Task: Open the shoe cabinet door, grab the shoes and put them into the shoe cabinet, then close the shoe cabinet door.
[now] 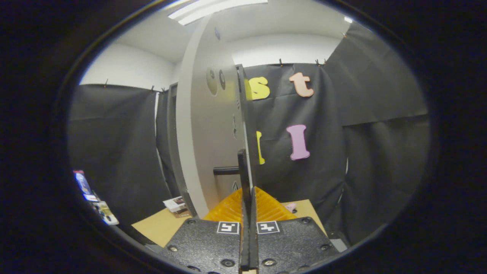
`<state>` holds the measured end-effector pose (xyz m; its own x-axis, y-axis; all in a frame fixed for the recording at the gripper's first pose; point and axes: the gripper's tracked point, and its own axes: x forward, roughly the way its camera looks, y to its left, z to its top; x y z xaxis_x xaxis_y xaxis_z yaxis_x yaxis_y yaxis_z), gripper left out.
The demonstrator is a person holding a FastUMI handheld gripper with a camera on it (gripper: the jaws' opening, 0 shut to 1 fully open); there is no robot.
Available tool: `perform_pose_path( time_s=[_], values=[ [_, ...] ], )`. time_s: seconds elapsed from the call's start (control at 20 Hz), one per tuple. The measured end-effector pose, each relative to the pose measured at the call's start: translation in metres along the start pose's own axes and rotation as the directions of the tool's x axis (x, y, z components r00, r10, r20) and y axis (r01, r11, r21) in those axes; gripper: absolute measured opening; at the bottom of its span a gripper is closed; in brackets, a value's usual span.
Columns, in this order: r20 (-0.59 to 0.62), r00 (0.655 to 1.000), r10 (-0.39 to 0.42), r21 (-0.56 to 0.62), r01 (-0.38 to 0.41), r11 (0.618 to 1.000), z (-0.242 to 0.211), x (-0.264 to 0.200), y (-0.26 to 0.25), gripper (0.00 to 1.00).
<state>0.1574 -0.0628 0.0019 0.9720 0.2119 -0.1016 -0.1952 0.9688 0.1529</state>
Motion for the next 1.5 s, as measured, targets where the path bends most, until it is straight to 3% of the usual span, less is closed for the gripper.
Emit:
perform_pose_path(
  time_s=[0.15, 0.4, 0.5, 0.55, 0.7, 0.8, 1.05, 1.5],
  values=[
    [0.008, 0.998, -0.06, -0.071, 0.06, 0.996, -0.003, 0.0, -0.001, 0.04],
    [0.009, 0.992, -0.127, -0.084, 0.127, 0.988, -0.016, -0.026, -0.001, 0.05],
    [0.056, 0.985, -0.163, -0.097, 0.168, 0.981, -0.017, -0.053, 0.006, 0.24],
    [0.071, 0.981, -0.181, -0.101, 0.187, 0.977, -0.019, -0.064, 0.006, 0.43],
    [0.061, 0.975, -0.214, -0.12, 0.22, 0.968, -0.037, -0.087, 0.027, 0.83],
    [0.058, 0.976, -0.21, -0.103, 0.215, 0.971, -0.048, -0.096, 0.045, 1.0],
    [0.081, 0.979, -0.185, -0.044, 0.189, 0.981, -0.07, -0.091, 0.091, 1.0],
    [0.048, 0.982, -0.185, -0.106, 0.189, 0.976, -0.164, -0.007, 0.144, 1.0]
  ],
)
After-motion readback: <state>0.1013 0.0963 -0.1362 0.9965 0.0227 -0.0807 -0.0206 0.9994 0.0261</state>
